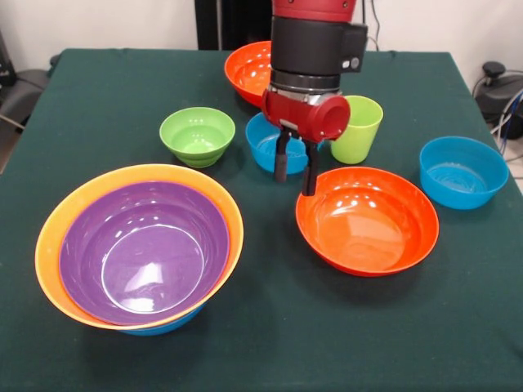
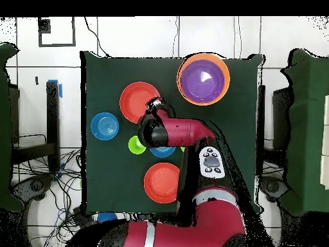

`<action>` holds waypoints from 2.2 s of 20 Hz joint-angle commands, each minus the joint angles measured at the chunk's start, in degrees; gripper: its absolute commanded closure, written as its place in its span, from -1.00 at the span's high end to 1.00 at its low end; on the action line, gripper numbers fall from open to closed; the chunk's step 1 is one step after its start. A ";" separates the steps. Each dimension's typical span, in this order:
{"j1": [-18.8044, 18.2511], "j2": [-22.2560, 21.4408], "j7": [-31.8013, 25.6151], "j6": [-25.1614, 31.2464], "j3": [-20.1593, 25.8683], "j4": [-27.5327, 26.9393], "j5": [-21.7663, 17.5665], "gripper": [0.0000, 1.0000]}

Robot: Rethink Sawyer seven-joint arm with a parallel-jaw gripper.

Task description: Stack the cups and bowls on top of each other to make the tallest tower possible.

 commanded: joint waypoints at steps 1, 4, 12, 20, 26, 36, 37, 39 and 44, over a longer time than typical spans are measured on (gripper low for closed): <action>1.01 -1.04 -4.34 7.33 5.17 3.24 -2.86 1.00; 1.65 -0.70 -3.44 7.18 4.43 3.47 -2.55 1.00; 2.91 0.36 -0.98 6.14 2.78 3.96 -1.47 1.00; 4.08 0.27 -0.14 6.02 1.75 4.29 -0.89 1.00; 8.34 0.81 4.20 7.92 -3.94 3.95 2.18 1.00; 10.84 2.98 6.82 6.90 -8.61 6.15 7.82 1.00; 10.91 3.09 6.60 6.63 -8.68 6.21 8.14 1.00; 11.03 3.30 6.18 6.28 -8.73 6.28 8.77 1.00; 11.10 3.11 5.36 6.09 -8.65 6.62 9.91 1.00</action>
